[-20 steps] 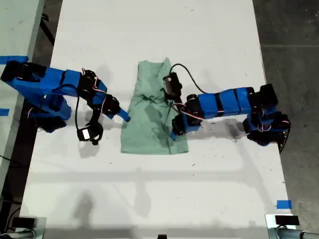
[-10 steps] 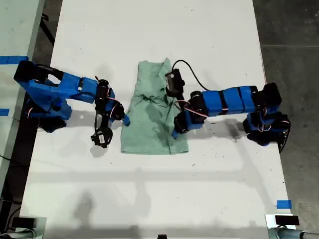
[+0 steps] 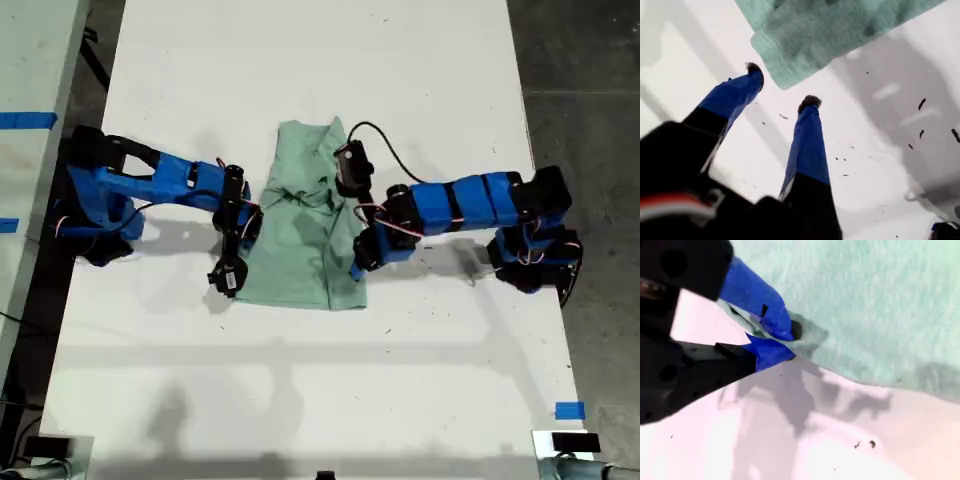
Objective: Fold tshirt
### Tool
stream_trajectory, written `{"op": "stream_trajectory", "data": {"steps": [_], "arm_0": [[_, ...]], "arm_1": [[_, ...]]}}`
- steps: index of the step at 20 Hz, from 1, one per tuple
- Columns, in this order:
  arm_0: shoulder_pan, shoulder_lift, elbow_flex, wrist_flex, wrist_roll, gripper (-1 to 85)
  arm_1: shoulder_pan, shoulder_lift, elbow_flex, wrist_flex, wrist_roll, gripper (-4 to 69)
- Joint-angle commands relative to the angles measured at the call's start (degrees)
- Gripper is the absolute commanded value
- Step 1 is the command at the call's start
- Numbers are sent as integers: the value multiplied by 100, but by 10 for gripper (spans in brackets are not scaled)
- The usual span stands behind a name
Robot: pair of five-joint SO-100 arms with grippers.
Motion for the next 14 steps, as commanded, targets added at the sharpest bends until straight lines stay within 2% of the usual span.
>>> {"op": "stream_trajectory", "data": {"steps": [1,4,7,10,13,14], "arm_0": [[-149,1099,624,105,-176,1],[-378,2162,1204,554,-352,1],[-290,2171,668,923,-369,1],[123,861,-1556,1679,-316,1],[439,-1151,-4772,2566,-97,1],[475,-1573,-5379,2514,18,1]], "arm_1": [[-88,703,220,-308,88,191],[-62,940,562,-501,105,189],[-53,967,633,-615,114,188],[-44,958,642,-659,114,188],[-53,958,642,-677,149,187],[-62,958,642,-686,158,187]]}}
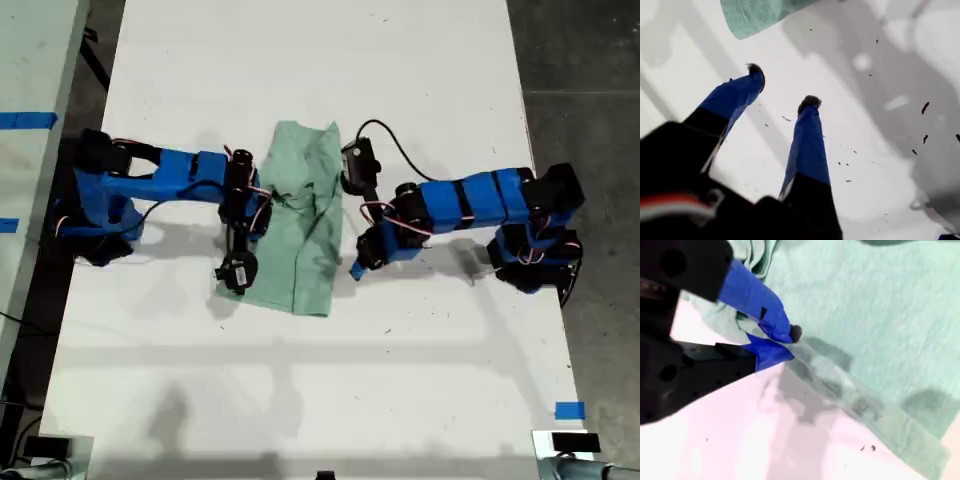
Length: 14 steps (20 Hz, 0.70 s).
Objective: Fold tshirt
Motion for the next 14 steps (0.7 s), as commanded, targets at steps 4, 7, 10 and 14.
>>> {"op": "stream_trajectory", "data": {"steps": [4,7,10,14], "arm_0": [[-26,-1099,-1978,-483,290,9],[-378,-1723,-1916,-870,624,205],[-738,-2118,-1881,-483,1081,242],[-606,-809,-1389,290,870,275]], "arm_1": [[-114,439,18,-255,141,186],[-141,413,35,-281,167,186],[-193,413,79,-325,237,185],[-193,431,158,-360,264,185]]}}
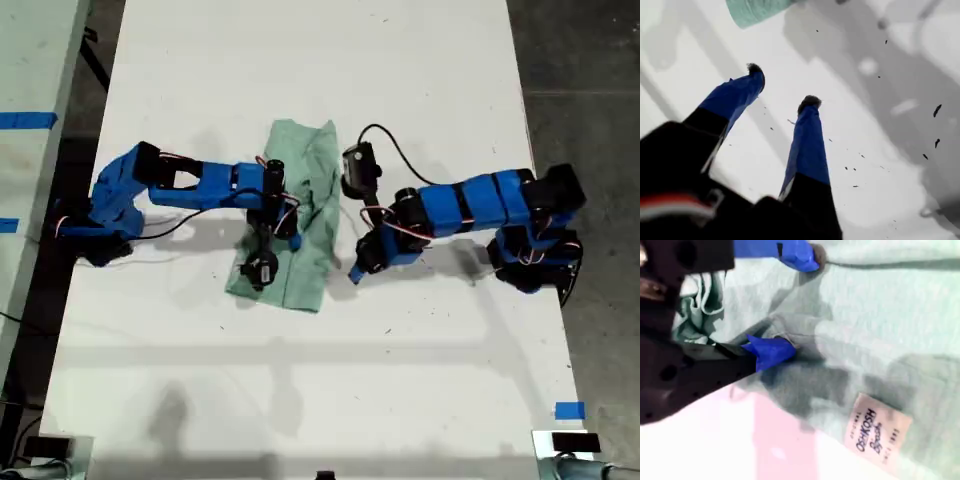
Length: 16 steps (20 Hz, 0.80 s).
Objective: Fold tshirt
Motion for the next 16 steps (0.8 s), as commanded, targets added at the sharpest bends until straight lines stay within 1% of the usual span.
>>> {"op": "stream_trajectory", "data": {"steps": [1,4,7,8,10,11,13,16], "arm_0": [[132,1679,97,229,-176,277],[457,2944,510,229,-360,278],[747,3858,1793,149,-835,302],[835,4298,2610,-193,-914,308],[1011,5555,4562,-1301,-1230,294],[1090,6029,5186,-1450,-1468,283],[1266,6328,5695,-1354,-1705,275],[1582,6697,6223,-1775,-1872,247]], "arm_1": [[-70,422,-26,-123,70,185],[-35,404,-26,-167,44,185],[-18,290,-79,-360,44,193],[-18,220,-149,-404,62,204],[0,-18,-466,-448,53,225],[18,-211,-721,-448,44,229],[53,-694,-1327,-431,35,245],[114,-1573,-2364,-431,0,252]]}}
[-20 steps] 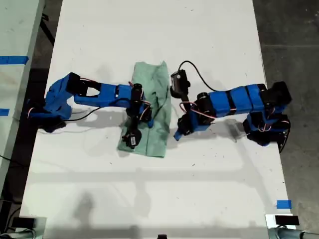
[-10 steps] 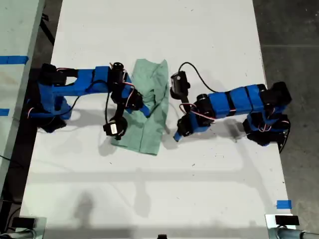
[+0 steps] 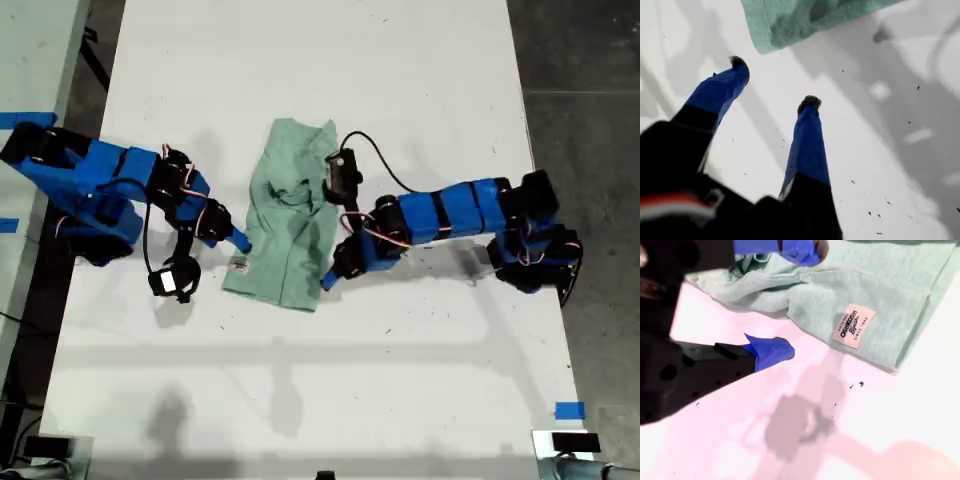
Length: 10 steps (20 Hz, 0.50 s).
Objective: Fold tshirt
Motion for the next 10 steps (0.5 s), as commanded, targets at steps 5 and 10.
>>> {"op": "stream_trajectory", "data": {"steps": [5,10], "arm_0": [[606,466,1195,-1389,-229,245],[642,-264,1485,-1960,-185,256]], "arm_1": [[132,-896,-1125,-738,114,248],[132,-1521,-1389,-1266,141,242]]}}
